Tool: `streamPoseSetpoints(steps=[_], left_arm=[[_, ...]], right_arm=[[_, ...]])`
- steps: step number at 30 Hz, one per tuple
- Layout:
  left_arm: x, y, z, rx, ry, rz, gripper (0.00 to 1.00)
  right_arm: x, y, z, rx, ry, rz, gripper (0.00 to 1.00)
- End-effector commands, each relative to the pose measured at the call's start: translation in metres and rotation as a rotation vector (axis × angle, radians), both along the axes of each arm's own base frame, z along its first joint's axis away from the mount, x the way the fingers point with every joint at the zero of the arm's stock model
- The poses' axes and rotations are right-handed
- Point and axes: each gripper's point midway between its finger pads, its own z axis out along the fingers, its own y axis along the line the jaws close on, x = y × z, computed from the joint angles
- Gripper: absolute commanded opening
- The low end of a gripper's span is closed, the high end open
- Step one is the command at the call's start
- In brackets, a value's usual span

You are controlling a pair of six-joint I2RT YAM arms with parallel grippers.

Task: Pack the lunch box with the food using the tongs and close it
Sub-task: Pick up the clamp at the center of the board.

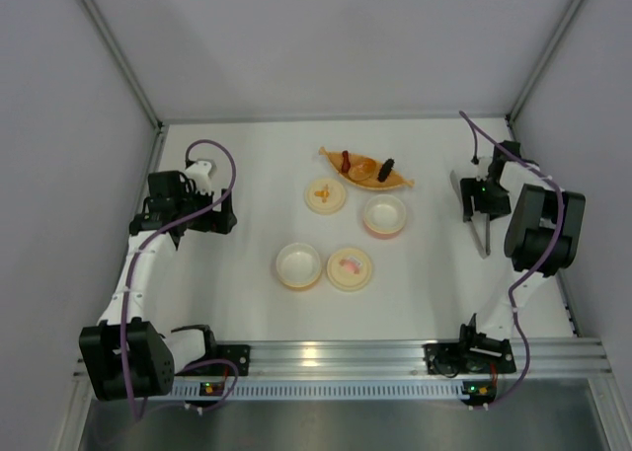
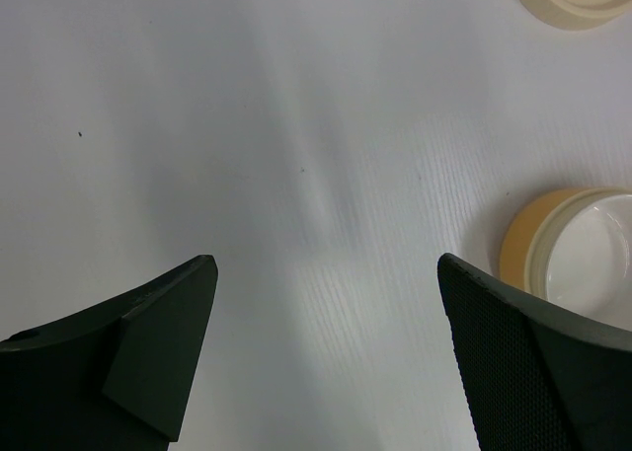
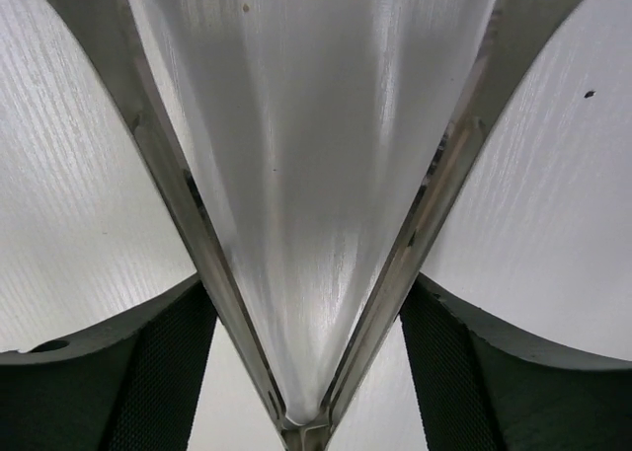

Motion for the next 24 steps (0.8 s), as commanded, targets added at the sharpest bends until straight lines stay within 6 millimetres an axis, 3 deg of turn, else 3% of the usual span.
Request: streamPoseSetpoints(steps=[1,9,16,24], left_arm=[[0.012,-0.002,0.014,-0.010,-0.057,-0.009,0.98],[0.013,-0.002,0.017,-0.010,-0.056,-0.004,0.98],[0.015,-0.003,0.021,-0.023,-0.056,-0.003,0.98],[0.015,-0.003,0.024,-0.025,-0.056,-0.003,0.98]], right_arm=[[-0.007,0.011,-0.019,0.041,0.020,0.008,0.68],[-0.001,0.027,0.020,0.111,-0.093,0.020,0.58],[-0.001,0.039,0.059,0.177,-0.191,0.019,0.55],[-0.005,0.044,0.078,0.192,-0.204,0.043,0.54]])
